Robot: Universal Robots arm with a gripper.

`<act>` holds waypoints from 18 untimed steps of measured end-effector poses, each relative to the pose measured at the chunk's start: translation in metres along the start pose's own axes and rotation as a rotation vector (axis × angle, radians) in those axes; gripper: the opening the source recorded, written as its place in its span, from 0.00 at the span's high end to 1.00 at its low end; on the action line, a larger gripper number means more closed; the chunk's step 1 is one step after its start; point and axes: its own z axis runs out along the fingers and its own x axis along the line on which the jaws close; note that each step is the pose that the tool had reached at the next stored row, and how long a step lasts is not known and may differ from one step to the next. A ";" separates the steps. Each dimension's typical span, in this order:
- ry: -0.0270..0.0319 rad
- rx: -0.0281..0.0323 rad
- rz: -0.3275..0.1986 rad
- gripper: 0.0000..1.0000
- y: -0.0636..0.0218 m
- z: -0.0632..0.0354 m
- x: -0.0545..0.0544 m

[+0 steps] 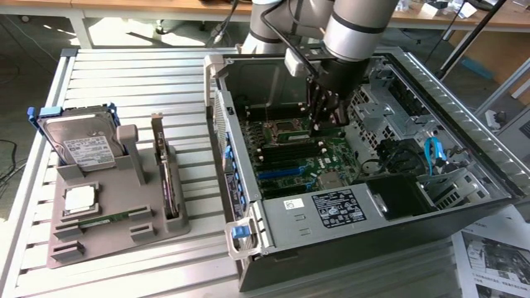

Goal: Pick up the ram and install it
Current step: 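Insert the ram into the slot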

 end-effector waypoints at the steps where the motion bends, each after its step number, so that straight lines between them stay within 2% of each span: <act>1: 0.0001 -0.0001 0.000 0.87 0.0000 0.0014 0.000; 5: -0.0001 -0.0011 0.000 0.87 0.0000 0.0098 -0.002; 10: -0.0002 -0.0017 0.000 0.87 0.0021 0.0260 -0.004; 18: -0.0012 -0.0017 0.000 0.87 0.0073 0.0416 -0.009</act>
